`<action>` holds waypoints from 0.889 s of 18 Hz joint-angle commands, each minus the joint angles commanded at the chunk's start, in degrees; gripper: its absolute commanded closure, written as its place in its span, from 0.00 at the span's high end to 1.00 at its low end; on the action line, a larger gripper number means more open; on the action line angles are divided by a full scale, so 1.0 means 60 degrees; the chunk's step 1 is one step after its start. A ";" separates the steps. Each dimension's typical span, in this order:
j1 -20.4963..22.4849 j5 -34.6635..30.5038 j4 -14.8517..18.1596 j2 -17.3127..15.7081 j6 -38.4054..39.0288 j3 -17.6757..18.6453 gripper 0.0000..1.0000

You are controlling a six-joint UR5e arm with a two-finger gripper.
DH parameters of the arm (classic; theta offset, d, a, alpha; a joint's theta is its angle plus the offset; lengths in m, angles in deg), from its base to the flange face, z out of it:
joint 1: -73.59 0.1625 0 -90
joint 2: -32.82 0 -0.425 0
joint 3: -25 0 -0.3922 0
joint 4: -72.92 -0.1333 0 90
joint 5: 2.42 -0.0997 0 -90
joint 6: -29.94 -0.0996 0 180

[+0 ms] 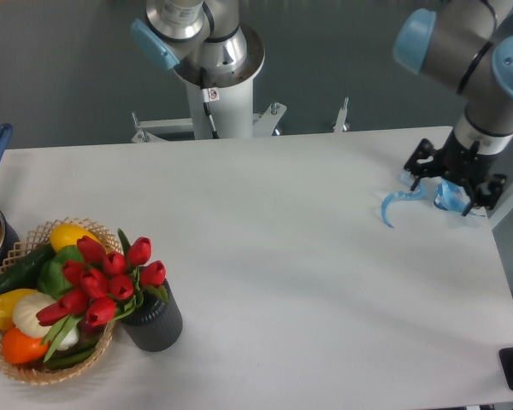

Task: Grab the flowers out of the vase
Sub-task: 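Move the open gripper from the blue ribbon toward the red tulips in the black vase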

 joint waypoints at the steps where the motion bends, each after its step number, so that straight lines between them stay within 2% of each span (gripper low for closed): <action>1: 0.0000 0.0468 -0.0015 -0.0145 0.0000 0.0293 1.00; 3: -0.0044 0.1595 -0.0073 -0.0599 -0.0015 0.0966 1.00; 5: -0.0088 0.2869 -0.0437 -0.1184 0.0015 0.1742 1.00; 7: -0.0336 0.3954 -0.0717 -0.1581 0.0073 0.2504 1.00; 9: -0.0643 0.4834 -0.0732 -0.2005 0.0117 0.3032 1.00; 13: -0.1683 0.6037 -0.0762 -0.2008 0.0088 0.3152 1.00; 16: -0.2342 0.6871 -0.1170 -0.1598 0.0044 0.3137 1.00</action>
